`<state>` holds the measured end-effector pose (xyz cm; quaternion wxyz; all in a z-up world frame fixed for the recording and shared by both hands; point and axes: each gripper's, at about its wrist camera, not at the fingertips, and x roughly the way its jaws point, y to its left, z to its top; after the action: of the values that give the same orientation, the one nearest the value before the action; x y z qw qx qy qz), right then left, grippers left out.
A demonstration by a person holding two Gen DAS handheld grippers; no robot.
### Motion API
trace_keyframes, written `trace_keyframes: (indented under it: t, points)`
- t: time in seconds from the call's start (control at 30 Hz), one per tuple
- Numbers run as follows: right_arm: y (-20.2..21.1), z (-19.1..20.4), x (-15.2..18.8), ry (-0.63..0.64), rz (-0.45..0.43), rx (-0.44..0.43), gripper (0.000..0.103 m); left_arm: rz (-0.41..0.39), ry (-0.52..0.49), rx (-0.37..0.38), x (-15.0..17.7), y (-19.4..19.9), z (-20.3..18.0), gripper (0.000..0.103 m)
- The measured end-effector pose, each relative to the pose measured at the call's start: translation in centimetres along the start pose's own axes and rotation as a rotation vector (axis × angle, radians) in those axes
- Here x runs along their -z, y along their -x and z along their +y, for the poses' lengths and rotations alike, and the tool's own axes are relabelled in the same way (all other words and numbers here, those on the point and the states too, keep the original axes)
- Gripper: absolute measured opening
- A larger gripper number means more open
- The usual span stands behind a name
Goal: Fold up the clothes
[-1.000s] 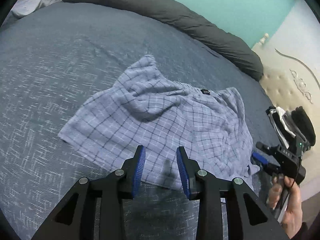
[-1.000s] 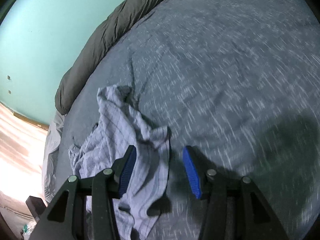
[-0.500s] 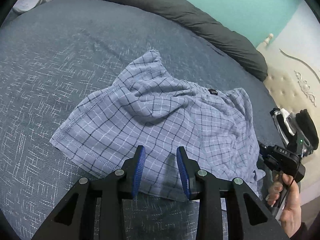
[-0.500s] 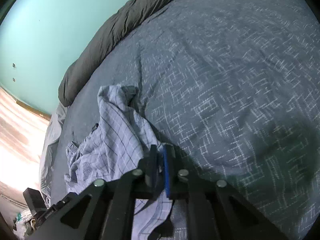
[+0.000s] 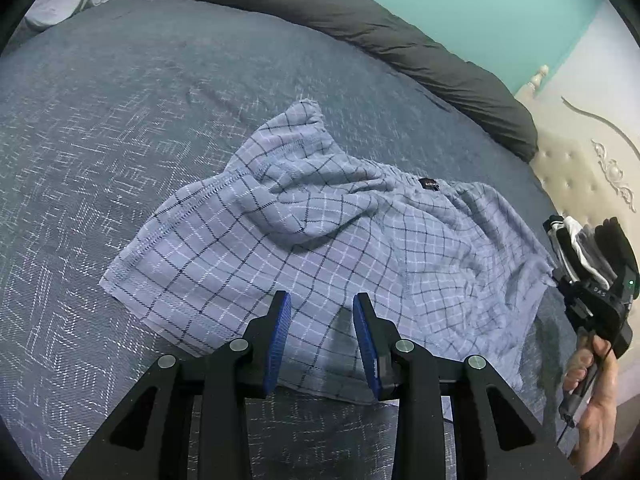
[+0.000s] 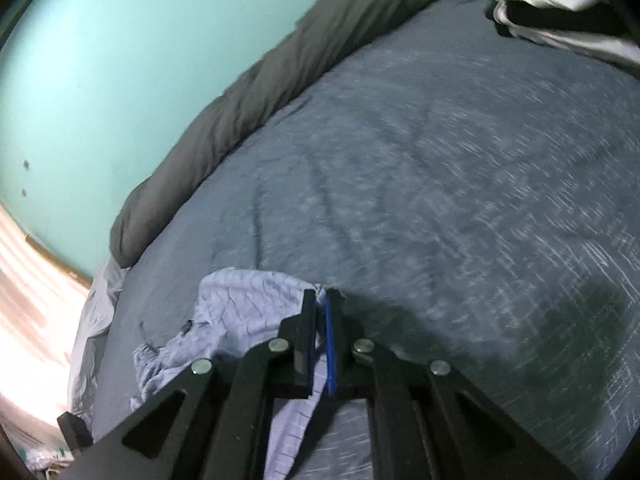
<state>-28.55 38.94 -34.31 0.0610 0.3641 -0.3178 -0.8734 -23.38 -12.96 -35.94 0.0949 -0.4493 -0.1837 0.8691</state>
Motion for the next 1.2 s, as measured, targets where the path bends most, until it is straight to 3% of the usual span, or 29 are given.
trace_keyframes:
  t: [0.2,0.3,0.4,0.57,0.87,1.0,1.2]
  points:
    - [-1.9,-0.5,0.6,-0.035,0.051,0.059,0.004,0.010,-0.009,0.006,-0.1,-0.6,-0.1,0.035]
    - [-2.7,-1.4,1.0,-0.082,0.090,0.040,0.007,0.010,-0.006,0.004,-0.2,-0.6,-0.1,0.035]
    - [-1.9,-1.2,0.5,-0.092,0.055,0.062,0.009,0.005,0.002,-0.004,-0.2,-0.4,-0.2,0.035]
    - [-0.5,-1.0,-0.1,-0.113,-0.001,0.087,0.032,0.000,0.010,-0.009,-0.3,-0.2,0.3,0.035]
    - [-1.3,3.0,2.9,-0.061,0.113,-0.075,0.032,0.074,-0.066,0.066,0.7,-0.7,-2.8,0.038]
    - [-1.6,3.4,3.9,-0.056,0.135,-0.072,0.032,0.107,-0.121,0.088,2.2,-0.5,-4.7,0.039]
    - [-0.8,3.2,4.5,-0.071,0.126,-0.068,0.032,0.154,-0.200,0.118,4.5,-0.2,-7.3,0.048]
